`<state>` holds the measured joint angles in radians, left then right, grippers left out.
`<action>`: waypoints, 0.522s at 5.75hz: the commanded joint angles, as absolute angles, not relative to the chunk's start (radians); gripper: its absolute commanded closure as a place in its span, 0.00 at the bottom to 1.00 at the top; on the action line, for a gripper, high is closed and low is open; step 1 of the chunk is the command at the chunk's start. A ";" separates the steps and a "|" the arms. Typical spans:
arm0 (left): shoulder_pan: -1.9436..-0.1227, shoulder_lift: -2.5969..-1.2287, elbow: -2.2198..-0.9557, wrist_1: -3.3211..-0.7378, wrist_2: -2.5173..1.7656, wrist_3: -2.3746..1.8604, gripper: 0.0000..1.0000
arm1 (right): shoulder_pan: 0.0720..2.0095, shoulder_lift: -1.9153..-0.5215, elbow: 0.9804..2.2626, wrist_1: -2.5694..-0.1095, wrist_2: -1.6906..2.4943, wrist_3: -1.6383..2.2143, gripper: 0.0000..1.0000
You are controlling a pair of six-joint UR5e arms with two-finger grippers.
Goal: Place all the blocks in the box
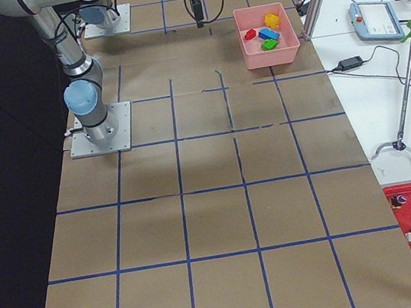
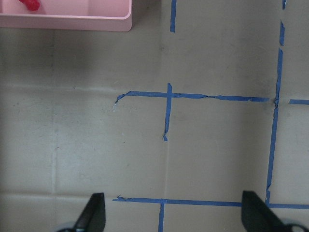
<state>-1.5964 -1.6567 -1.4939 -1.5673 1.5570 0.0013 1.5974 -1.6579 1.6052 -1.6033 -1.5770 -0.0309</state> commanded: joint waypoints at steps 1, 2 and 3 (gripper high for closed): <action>-1.542 -1.588 -1.606 -1.533 1.548 0.035 0.03 | 1.598 -1.651 1.606 -1.600 -1.575 -0.028 0.00; -1.548 -1.586 -1.595 -1.531 1.549 0.031 0.02 | 1.600 -1.649 1.606 -1.598 -1.575 -0.028 0.00; -1.549 -1.588 -1.595 -1.531 1.549 0.023 0.02 | 1.600 -1.648 1.618 -1.603 -1.572 -0.028 0.00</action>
